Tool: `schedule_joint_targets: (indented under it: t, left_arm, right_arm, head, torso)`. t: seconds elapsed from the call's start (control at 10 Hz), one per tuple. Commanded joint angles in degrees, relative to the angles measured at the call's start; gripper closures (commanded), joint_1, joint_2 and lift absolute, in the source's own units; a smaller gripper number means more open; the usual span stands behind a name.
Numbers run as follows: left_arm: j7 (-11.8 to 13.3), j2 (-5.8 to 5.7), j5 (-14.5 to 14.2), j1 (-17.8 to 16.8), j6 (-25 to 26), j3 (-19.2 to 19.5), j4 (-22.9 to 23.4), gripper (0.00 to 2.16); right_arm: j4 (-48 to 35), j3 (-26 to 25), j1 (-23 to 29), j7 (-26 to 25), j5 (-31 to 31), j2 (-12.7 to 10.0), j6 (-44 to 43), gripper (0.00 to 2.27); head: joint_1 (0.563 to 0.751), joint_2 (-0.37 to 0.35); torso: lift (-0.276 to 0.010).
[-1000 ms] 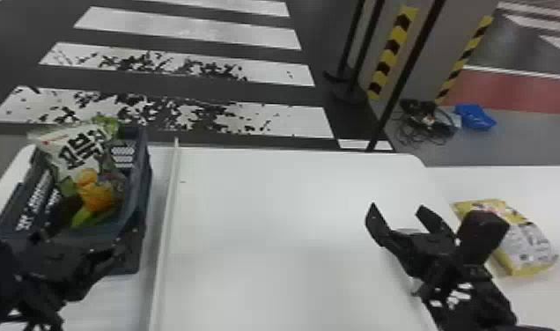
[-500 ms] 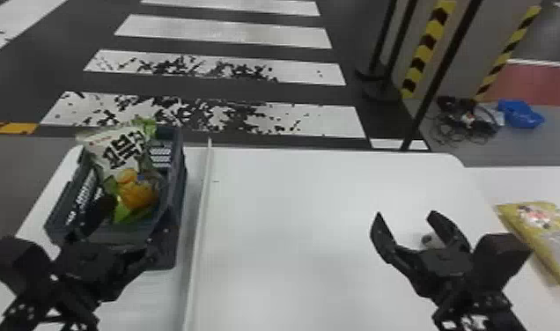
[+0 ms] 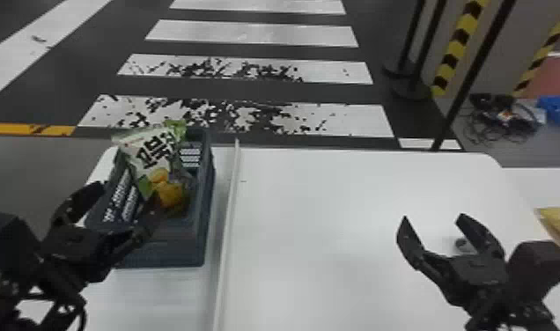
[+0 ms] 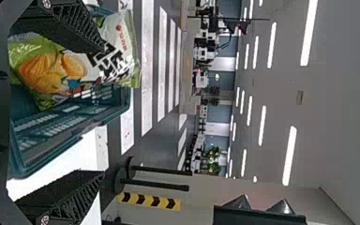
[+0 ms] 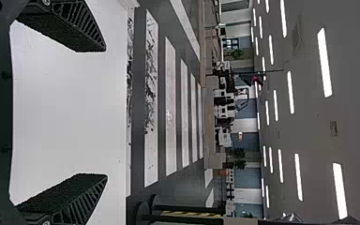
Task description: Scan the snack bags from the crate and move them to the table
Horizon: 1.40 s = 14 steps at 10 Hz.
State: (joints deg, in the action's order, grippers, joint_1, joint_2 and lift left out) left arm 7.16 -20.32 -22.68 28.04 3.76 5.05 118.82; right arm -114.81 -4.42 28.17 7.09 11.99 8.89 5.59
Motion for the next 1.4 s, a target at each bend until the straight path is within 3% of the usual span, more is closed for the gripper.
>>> schedule_joint_targets:
  t: [0.0,0.1,0.4,0.5,0.8,1.3]
  left_arm:
    - [0.5,-1.47,-2.2,-2.1,1.5,2.7,-0.2,0.07]
    - [1.4,-2.35,-3.7,-3.9,4.1,4.1,-0.8,0.08]
    - [6.8,-2.35,-3.7,-14.5,4.6,3.1,-11.3,0.08]
    - [7.4,-2.53,-3.6,-17.8,4.5,2.7,-14.5,0.08]
    - [7.4,-3.14,-4.0,-27.3,4.6,0.7,-22.7,0.08]
    - [8.0,-3.67,-3.9,-36.4,5.2,0.7,-34.1,0.08]
  right_arm:
    - [-0.2,0.0,0.4,0.1,0.0,0.3,0.0,0.03]
    - [-0.2,0.0,0.1,0.2,-0.2,0.4,0.0,0.03]
    - [0.5,0.4,0.8,0.9,-0.7,0.1,0.0,0.03]
    - [0.4,0.3,1.1,1.0,-1.0,-0.2,0.2,0.03]
    - [0.5,0.0,1.5,1.1,-1.9,-1.0,0.4,0.03]
    - [0.6,-0.1,1.8,1.2,-1.8,-0.9,0.4,0.03]
  head:
    - [0.695,0.003]
    - [0.695,0.023]
    - [0.695,0.066]
    - [0.695,0.07]
    - [0.695,0.082]
    - [0.695,0.117]
  torso:
    - [-0.095]
    - [-0.095]
    - [-0.095]
    - [-0.095]
    - [-0.095]
    - [-0.095]
